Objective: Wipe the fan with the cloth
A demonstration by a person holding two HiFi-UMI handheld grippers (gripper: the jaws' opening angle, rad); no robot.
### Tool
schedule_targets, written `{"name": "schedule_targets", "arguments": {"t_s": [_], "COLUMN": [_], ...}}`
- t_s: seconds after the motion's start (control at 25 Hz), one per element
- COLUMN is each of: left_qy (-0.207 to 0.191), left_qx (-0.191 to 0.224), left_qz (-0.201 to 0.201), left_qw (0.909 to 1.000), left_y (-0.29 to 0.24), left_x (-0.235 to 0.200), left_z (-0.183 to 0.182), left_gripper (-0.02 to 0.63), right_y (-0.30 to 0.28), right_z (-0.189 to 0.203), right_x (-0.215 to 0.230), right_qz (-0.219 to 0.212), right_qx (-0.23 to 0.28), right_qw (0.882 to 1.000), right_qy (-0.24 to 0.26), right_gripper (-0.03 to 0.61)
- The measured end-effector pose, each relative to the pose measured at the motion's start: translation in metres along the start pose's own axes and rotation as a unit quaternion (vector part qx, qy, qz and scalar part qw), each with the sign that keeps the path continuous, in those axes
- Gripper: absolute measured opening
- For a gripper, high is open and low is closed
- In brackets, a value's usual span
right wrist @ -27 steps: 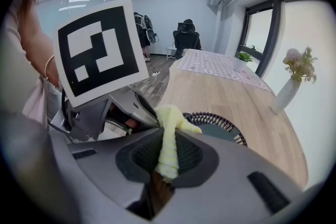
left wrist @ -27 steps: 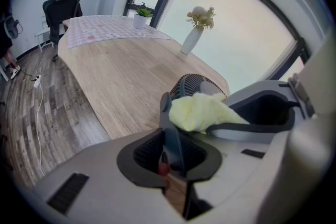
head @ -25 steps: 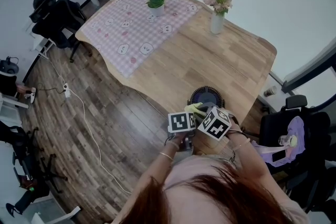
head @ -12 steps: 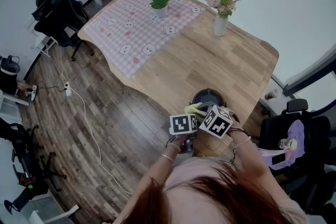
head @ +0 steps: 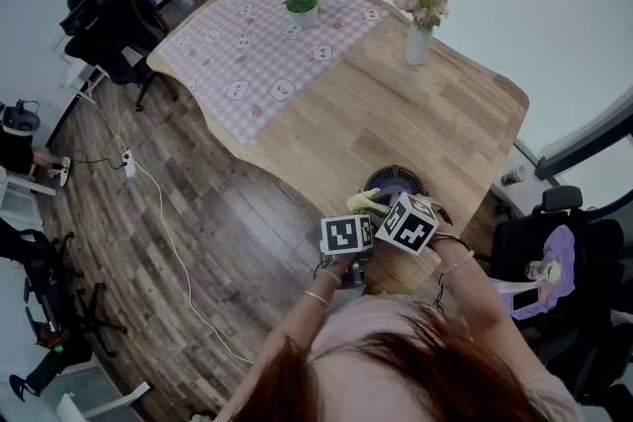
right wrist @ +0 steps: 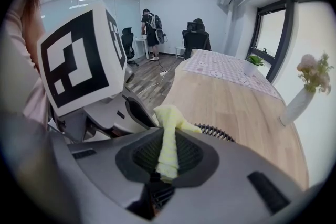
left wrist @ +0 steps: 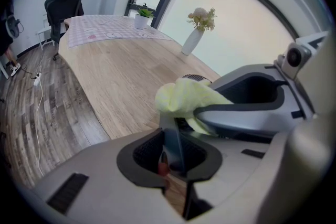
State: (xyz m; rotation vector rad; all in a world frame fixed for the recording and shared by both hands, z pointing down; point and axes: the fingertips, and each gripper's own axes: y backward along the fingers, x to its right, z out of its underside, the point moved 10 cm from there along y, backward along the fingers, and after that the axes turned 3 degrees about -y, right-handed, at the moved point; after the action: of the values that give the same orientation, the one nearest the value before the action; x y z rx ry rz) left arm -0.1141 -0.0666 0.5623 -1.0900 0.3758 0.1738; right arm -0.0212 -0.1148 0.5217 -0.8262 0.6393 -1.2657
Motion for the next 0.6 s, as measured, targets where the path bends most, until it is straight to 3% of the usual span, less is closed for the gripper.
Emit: {"name": "schedule_targets", "arguments": {"t_s": [0.6], "left_qy": [0.005], "left_qx": [0.003], "left_qz": [-0.006], "left_qw": [1.0], "left_y": [-0.003], "left_x": [0.001], "left_z": [0.0], "left_gripper": [0.058], "right_y": [-0.006], "right_z": [-0.006], "right_x": [0.016], "right_qz": [0.011], "right_qx": [0.008], "right_qw": [1.0], "right_qy": [-0.013], "right_gripper": [0.051]}}
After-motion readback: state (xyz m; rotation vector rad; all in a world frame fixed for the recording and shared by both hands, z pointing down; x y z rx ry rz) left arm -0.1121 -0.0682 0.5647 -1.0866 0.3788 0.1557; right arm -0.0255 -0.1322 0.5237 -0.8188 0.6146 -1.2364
